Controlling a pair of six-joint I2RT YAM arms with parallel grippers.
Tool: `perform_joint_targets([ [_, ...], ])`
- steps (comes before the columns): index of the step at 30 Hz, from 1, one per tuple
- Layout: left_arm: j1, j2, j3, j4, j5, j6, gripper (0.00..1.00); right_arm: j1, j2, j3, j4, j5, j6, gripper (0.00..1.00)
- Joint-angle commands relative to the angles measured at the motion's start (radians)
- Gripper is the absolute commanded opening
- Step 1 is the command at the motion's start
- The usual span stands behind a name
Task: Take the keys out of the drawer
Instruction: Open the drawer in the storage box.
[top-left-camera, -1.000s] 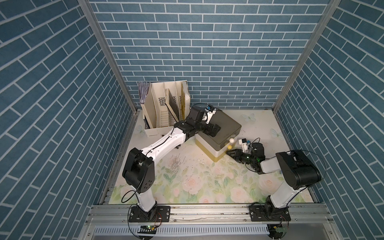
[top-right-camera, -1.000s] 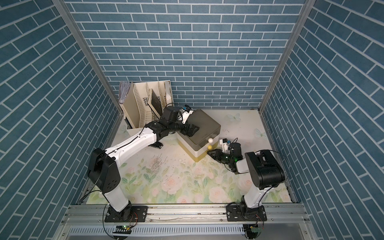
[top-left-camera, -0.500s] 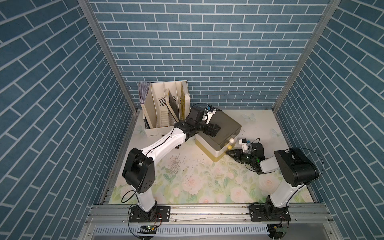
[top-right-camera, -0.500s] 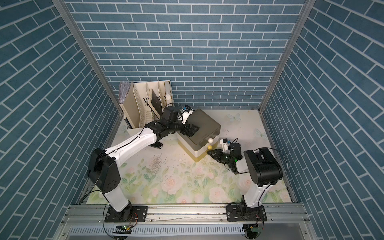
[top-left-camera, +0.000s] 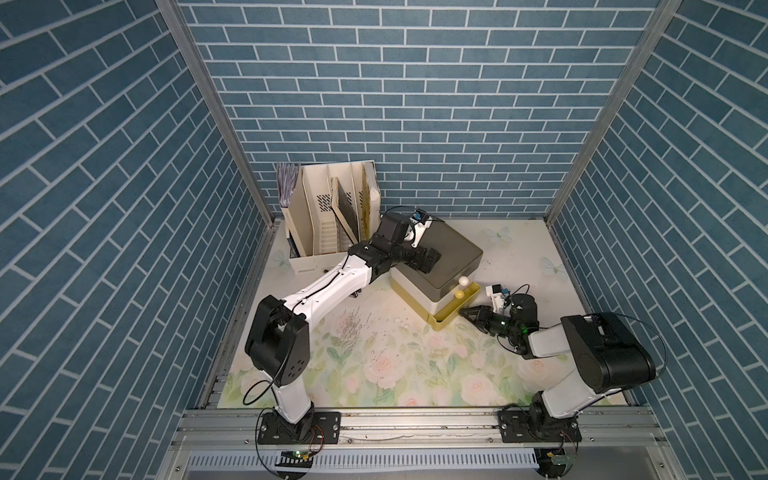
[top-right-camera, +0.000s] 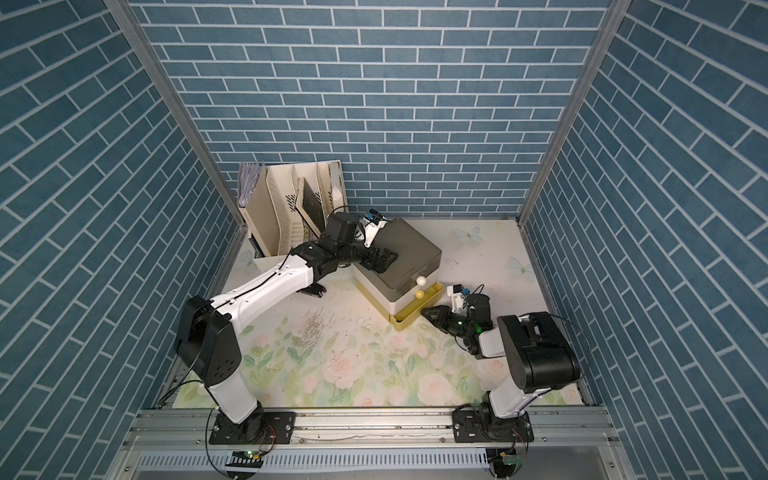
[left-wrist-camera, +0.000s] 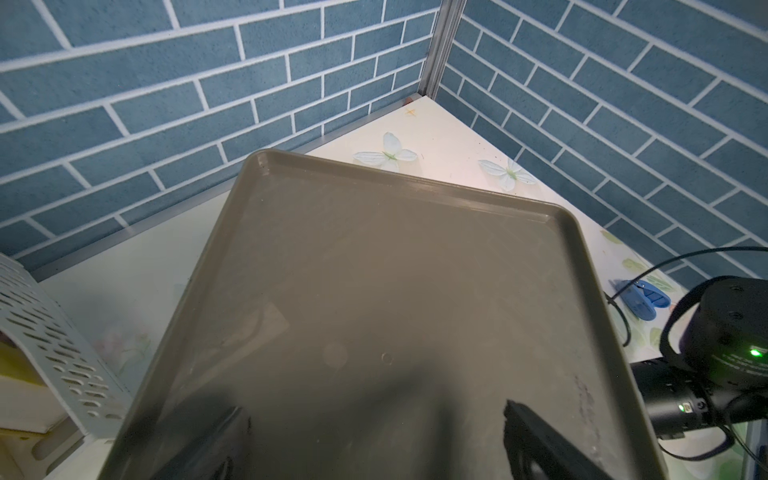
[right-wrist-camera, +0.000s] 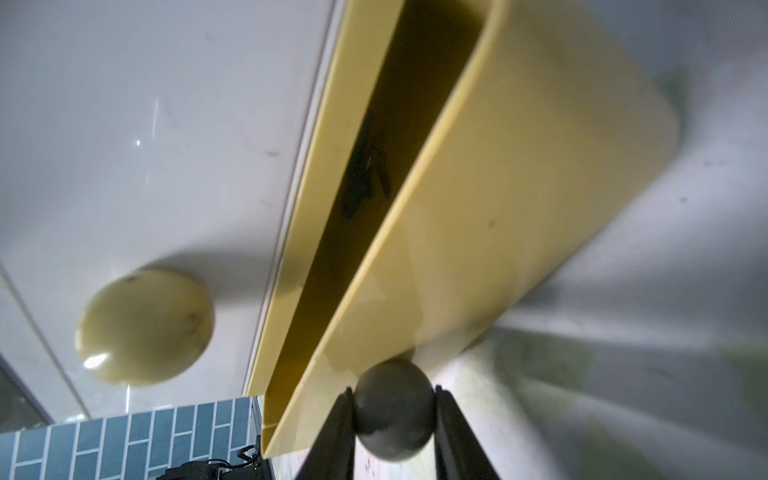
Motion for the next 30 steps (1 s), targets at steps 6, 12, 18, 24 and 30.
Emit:
perform_joint_targets([
  [6,0.005,0.072,-0.062,-0.168,-0.023,-0.022,1.0,-0.088,-0.205,-0.104,-0.219,-0.033,-0.148,0.04],
  [12,0.005,0.077,-0.065,-0.162,-0.022,-0.025,1.0,-0.12,-0.338,-0.149,-0.403,-0.019,-0.209,0.03],
  [18,0.005,0.078,-0.065,-0.159,-0.02,-0.025,1.0,-0.154,-0.487,-0.179,-0.556,0.025,-0.213,0.03],
  [24,0.005,0.077,-0.069,-0.156,-0.02,-0.021,0.99,-0.17,-0.669,-0.141,-0.776,0.086,-0.229,0.08],
  [30,0.005,0.073,-0.077,-0.146,-0.013,-0.028,1.0,-0.17,-0.689,-0.115,-0.878,0.121,-0.24,0.42],
])
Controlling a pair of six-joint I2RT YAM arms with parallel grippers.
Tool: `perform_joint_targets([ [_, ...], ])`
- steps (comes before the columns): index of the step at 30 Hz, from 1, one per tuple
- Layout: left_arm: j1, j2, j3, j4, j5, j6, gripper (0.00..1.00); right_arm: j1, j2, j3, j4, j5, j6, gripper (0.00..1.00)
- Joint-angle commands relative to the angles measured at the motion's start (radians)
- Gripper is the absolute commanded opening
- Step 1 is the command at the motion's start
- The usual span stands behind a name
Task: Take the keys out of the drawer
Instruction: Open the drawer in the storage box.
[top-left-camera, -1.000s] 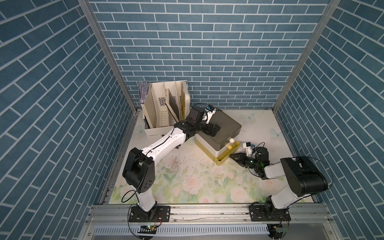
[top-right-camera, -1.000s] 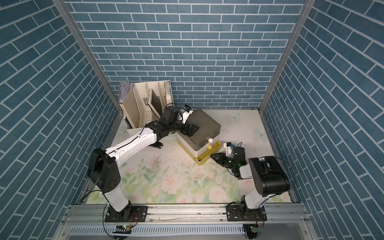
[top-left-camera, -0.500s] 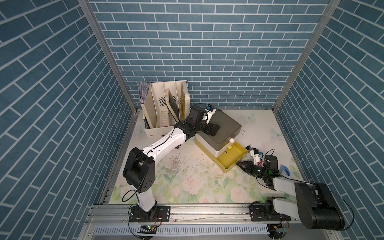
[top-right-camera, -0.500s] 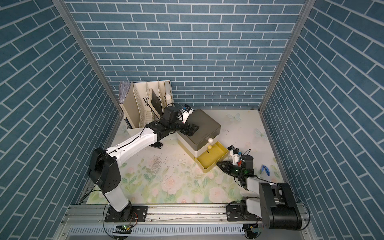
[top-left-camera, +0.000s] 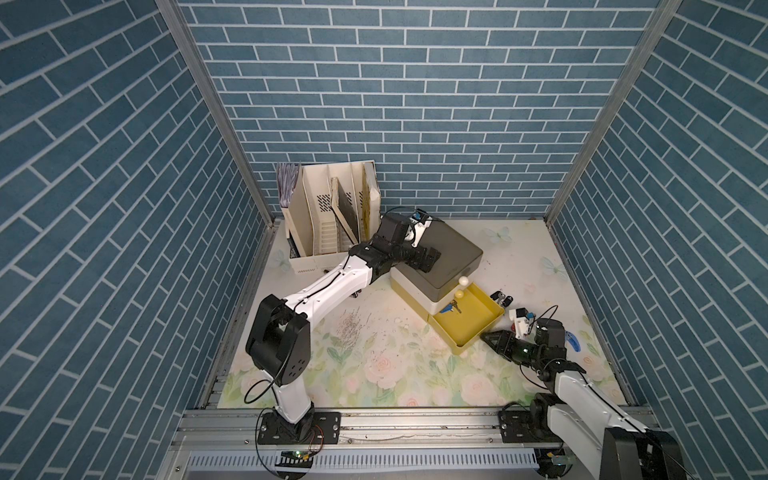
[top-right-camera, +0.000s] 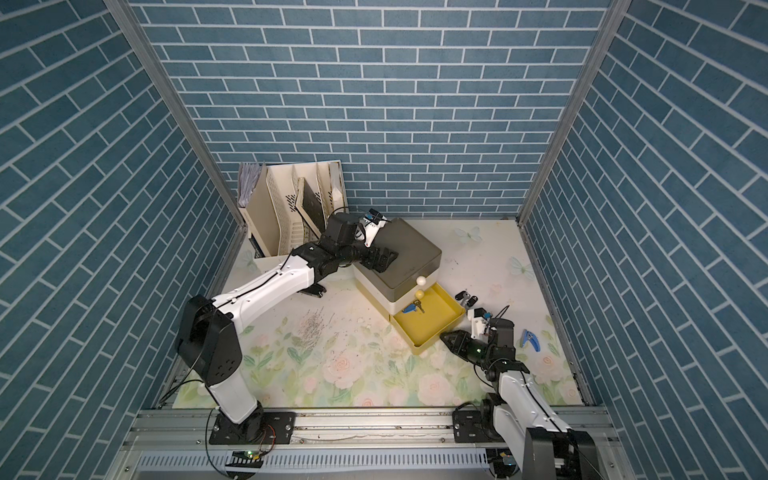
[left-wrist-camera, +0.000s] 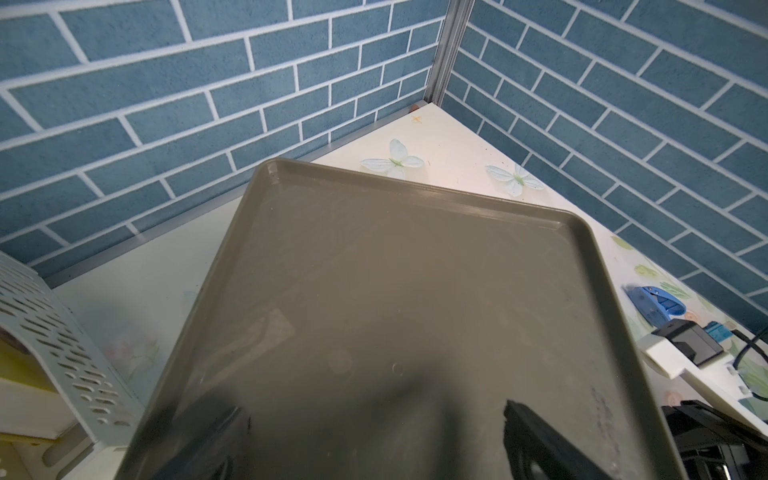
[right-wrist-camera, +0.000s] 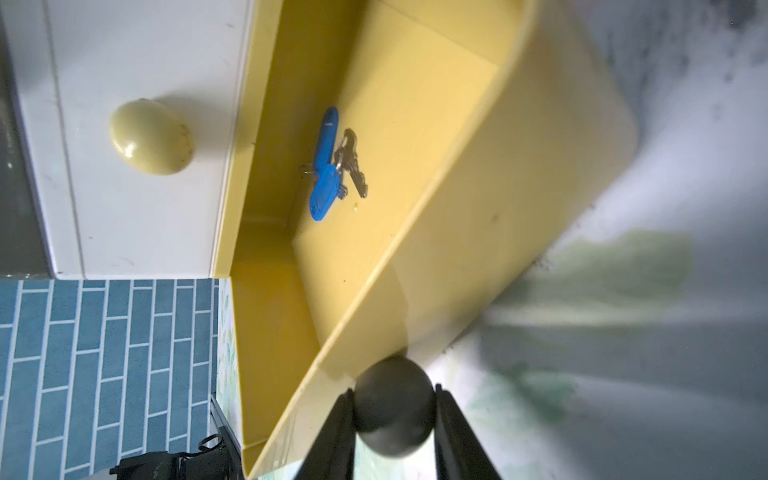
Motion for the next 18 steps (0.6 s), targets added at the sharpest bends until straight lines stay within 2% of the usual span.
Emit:
perform_joint_targets([
  [1,0.005,0.066,-0.065,-0.182,-0.003,-0.03,1.0,-0.006,-0.038,0.049,-0.146,0.073,-0.036,0.42],
  [6,0.005,0.061,-0.07,-0.18,-0.004,-0.031,1.0,0.003,-0.129,0.192,-0.311,0.136,-0.043,0.41],
  [9,0.005,0.062,-0.066,-0.179,-0.003,-0.032,1.0,0.051,-0.095,0.298,-0.369,0.163,-0.059,0.34],
  [14,0.005,0.066,-0.067,-0.171,-0.005,-0.038,1.0,0.229,0.157,0.506,-0.451,0.285,-0.125,0.17],
  [18,0.005,0.063,-0.075,-0.165,-0.007,-0.042,1.0,0.29,0.318,0.627,-0.511,0.362,-0.172,0.08],
])
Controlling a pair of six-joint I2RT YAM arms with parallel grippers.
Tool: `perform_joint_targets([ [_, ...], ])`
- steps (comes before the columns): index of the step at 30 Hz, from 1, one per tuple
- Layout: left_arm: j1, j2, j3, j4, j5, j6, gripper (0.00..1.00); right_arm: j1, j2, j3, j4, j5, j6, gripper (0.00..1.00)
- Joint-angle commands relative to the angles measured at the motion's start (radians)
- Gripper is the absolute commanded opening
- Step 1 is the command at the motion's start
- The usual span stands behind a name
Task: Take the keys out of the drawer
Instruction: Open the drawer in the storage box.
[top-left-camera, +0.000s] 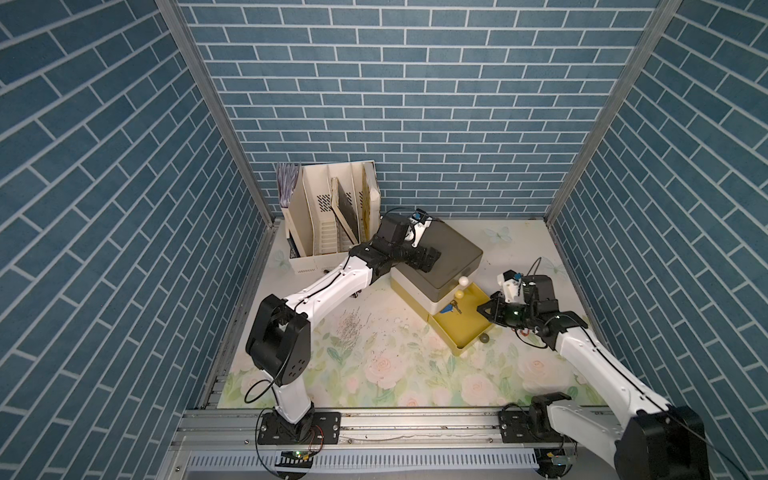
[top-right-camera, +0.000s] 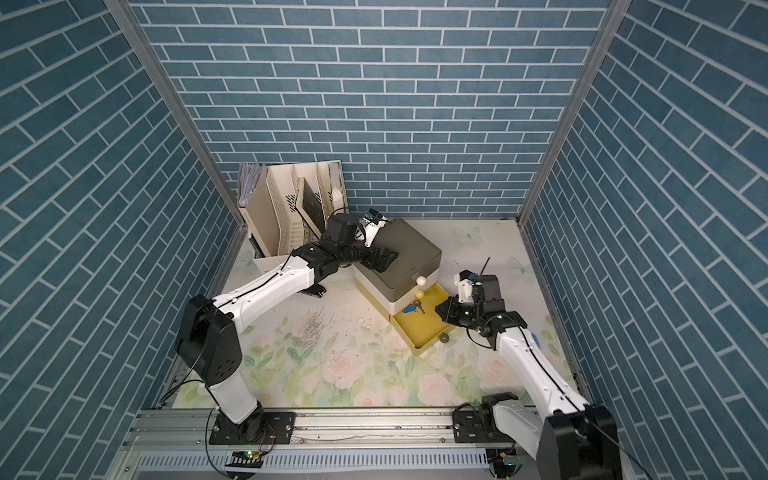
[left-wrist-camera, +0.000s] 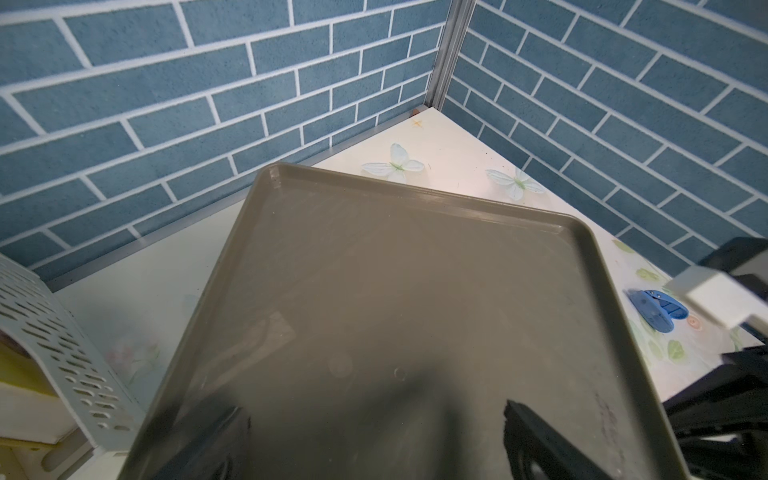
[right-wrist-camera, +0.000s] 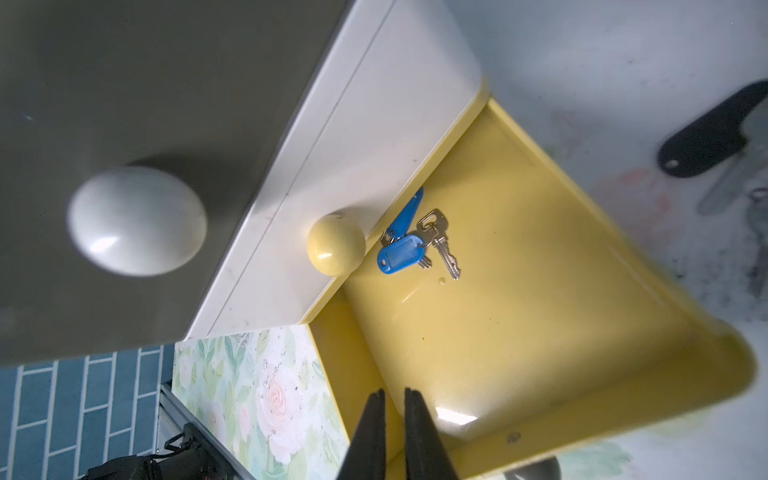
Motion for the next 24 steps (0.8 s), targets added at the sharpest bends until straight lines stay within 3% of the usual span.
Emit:
perform_joint_targets([
  [1,0.005,0.061,-0.066,-0.184,-0.005,-0.042,1.0,0.037,0.095,0.075,-0.123,0.132,-0.084,0.08],
  [13,0.005,0.065,-0.059,-0.19,-0.01,-0.036,1.0,0.166,0.274,0.092,-0.11,0.221,-0.094,0.03],
  [24,0.005,0.061,-0.073,-0.187,-0.019,-0.035,1.0,0.206,0.318,0.128,-0.292,0.335,-0.19,0.0],
])
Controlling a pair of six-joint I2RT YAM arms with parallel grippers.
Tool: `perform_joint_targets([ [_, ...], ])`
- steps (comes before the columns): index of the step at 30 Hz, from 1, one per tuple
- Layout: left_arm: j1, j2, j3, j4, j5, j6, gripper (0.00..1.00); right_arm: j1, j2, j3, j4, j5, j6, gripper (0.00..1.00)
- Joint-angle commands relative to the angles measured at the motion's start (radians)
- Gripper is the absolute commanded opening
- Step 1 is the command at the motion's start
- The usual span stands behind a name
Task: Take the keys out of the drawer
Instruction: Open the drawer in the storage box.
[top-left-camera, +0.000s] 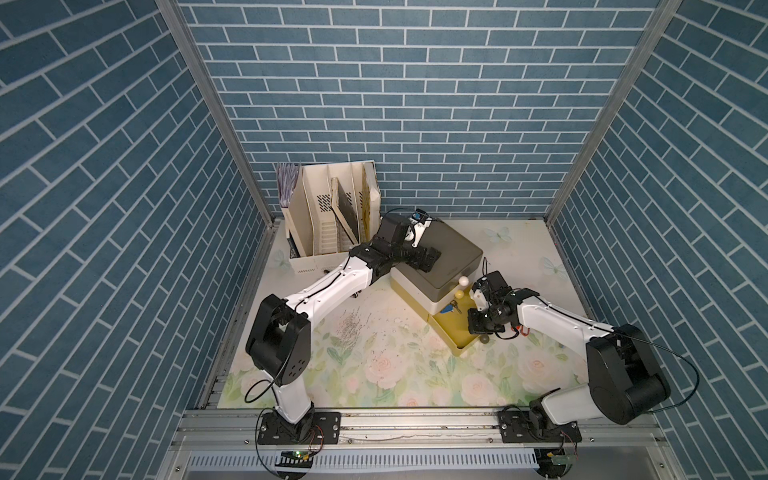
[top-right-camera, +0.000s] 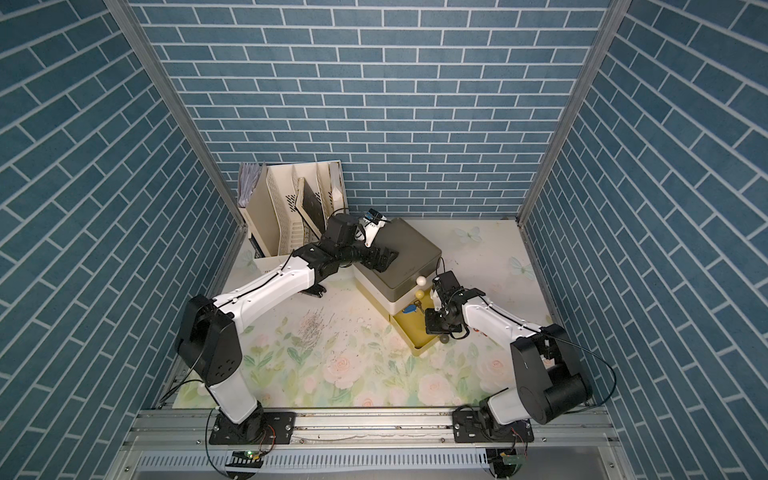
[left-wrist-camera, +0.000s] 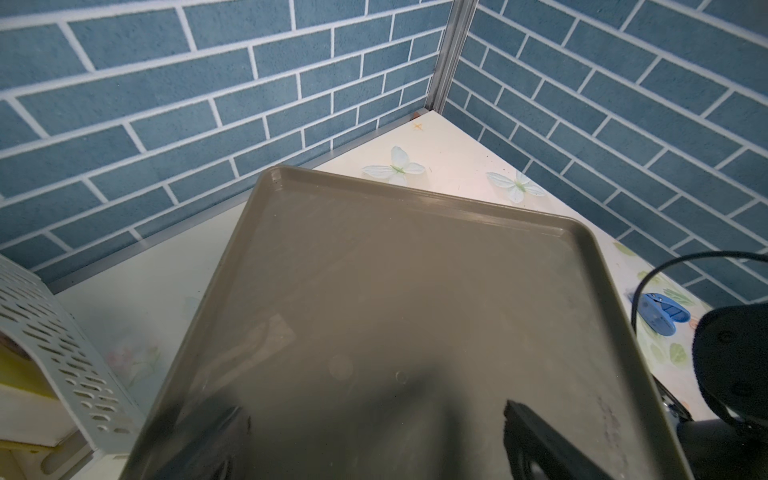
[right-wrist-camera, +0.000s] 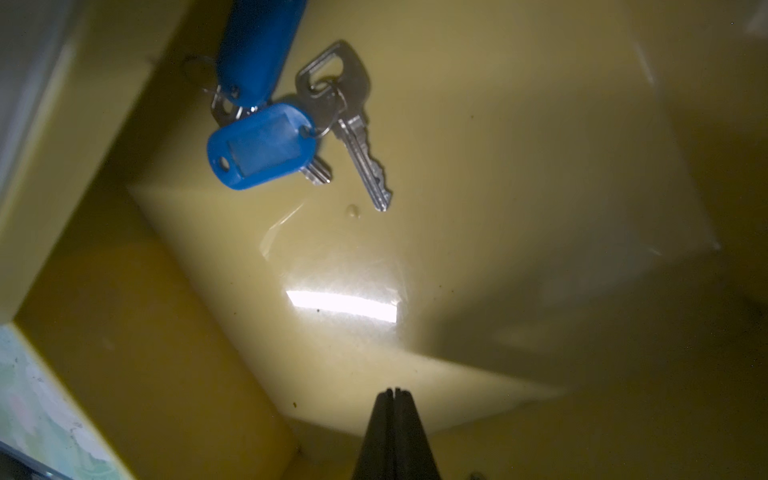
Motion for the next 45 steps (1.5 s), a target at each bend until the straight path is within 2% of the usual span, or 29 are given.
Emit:
perform_joint_targets([
  [1,0.005,0.061,-0.068,-0.199,-0.015,-0.035,1.0,0.006,0.011,0.022,-0.122,0.071,-0.069,0.0],
  [7,0.005,0.066,-0.076,-0.194,-0.017,-0.032,1.0,0.008,0.001,0.047,-0.197,0.111,-0.09,0.0],
  [21,0.005,0.074,-0.072,-0.19,-0.012,-0.028,1.0,0.017,-0.029,0.022,-0.259,0.095,-0.103,0.0],
  [25,0.005,0.074,-0.072,-0.185,-0.006,-0.031,1.0,0.023,-0.069,0.009,-0.137,-0.001,-0.064,0.01],
  [28,0.006,0.074,-0.068,-0.19,-0.007,-0.031,1.0,0.056,-0.097,0.001,0.004,-0.105,0.006,0.01],
  [31,0.005,0.076,-0.065,-0.193,-0.007,-0.031,1.0,0.103,-0.081,-0.002,0.063,-0.145,0.059,0.01],
  [36,0.005,0.084,-0.061,-0.194,-0.007,-0.032,1.0,0.178,-0.022,-0.031,-0.01,-0.107,0.058,0.0],
  [45,0.006,0.099,-0.067,-0.184,-0.011,-0.032,1.0,0.209,-0.081,-0.072,-0.26,-0.01,-0.028,0.0],
])
